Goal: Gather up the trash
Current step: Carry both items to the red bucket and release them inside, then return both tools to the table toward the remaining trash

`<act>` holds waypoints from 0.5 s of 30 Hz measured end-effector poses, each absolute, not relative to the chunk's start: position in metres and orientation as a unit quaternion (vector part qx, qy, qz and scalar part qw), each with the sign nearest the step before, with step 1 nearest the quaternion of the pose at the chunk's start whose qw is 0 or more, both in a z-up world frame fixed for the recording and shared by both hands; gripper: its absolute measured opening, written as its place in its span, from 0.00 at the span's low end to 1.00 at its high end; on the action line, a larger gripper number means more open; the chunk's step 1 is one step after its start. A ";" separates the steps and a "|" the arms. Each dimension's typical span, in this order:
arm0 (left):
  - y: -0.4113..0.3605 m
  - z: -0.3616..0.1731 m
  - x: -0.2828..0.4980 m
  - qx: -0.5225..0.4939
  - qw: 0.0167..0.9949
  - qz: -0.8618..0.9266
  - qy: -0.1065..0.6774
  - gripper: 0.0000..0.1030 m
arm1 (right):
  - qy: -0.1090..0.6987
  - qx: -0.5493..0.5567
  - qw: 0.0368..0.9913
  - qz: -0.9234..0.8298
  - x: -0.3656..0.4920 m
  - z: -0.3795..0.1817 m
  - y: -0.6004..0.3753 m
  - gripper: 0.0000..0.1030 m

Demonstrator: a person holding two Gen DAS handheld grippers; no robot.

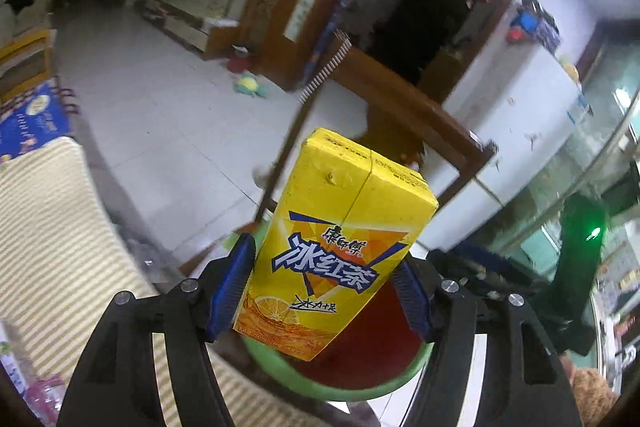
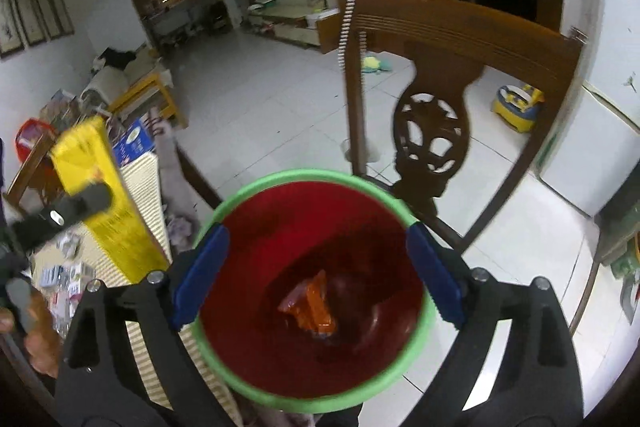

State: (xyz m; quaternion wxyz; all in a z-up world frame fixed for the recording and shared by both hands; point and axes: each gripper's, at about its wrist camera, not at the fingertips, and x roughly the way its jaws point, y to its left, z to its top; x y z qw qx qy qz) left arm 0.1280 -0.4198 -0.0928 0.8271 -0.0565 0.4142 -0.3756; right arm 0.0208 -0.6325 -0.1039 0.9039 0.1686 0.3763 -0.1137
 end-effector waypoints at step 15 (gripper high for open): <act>-0.445 -0.110 0.125 -0.041 0.823 -0.373 0.427 0.77 | 0.370 0.190 0.900 -0.129 0.000 -0.101 -0.645 0.87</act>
